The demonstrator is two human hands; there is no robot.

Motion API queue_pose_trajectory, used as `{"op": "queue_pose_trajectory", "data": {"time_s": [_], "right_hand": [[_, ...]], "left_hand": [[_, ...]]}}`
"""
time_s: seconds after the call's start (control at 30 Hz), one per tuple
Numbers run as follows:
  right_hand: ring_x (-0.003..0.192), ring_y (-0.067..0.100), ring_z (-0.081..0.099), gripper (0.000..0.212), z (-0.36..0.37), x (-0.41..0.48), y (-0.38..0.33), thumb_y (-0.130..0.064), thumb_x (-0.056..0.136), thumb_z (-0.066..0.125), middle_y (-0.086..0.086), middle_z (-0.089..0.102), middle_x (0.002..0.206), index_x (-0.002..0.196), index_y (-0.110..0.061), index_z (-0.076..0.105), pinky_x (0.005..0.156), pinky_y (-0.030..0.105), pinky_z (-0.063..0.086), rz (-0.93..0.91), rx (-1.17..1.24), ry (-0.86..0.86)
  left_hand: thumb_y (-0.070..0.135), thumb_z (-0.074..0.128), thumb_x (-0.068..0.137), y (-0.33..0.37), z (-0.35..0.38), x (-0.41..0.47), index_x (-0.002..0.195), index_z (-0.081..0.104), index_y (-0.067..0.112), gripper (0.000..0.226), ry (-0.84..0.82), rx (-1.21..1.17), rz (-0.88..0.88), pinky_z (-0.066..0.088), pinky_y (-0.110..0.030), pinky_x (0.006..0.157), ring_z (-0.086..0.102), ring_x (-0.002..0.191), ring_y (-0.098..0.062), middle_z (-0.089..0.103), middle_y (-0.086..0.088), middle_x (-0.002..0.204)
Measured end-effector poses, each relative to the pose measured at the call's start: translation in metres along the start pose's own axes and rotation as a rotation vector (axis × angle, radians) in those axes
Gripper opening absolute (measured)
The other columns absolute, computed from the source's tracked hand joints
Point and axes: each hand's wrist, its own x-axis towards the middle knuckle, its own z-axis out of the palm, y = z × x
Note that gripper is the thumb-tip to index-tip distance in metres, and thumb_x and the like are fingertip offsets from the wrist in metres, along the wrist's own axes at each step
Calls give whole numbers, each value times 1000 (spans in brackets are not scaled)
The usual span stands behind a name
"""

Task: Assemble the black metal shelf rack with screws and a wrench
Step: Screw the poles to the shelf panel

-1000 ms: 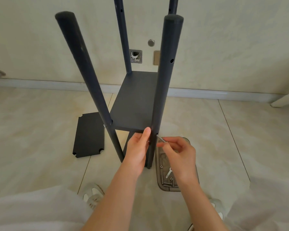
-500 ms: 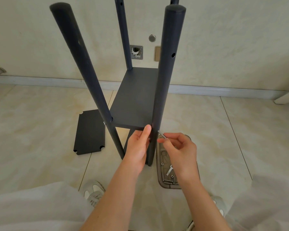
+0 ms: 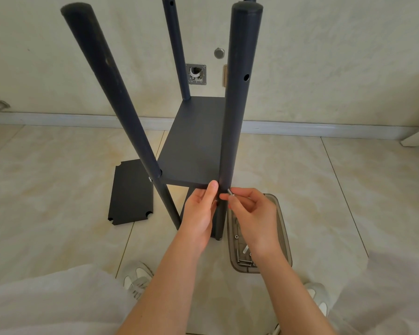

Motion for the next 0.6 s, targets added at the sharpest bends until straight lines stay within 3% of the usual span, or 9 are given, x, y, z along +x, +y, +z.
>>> {"op": "queue_pose_trajectory", "data": {"time_s": [0.2, 0.4, 0.6], "right_hand": [[88, 2, 71, 12, -1, 2, 3, -9, 94, 63, -10, 77, 87, 99, -20, 67, 77, 12, 53, -1, 12, -14], [86, 4, 72, 9, 1, 2, 6, -11, 93, 65, -10, 77, 86, 97, -20, 66, 74, 13, 53, 5, 41, 13], [85, 4, 72, 10, 1, 4, 7, -16, 88, 72, -10, 76, 85, 92, -25, 69, 74, 20, 57, 10, 10, 48]], "left_hand": [[51, 61, 79, 1, 1, -2, 115, 64, 10, 54, -26, -63, 18, 53, -12, 66, 73, 94, -9, 76, -1, 103], [53, 62, 74, 0, 1, -2, 113, 64, 11, 57, -25, -64, 28, 53, -11, 63, 73, 90, -8, 77, 2, 95], [52, 62, 75, 1, 1, -3, 116, 64, 12, 58, -21, -63, 28, 53, -14, 69, 72, 98, -11, 74, -6, 110]]}}
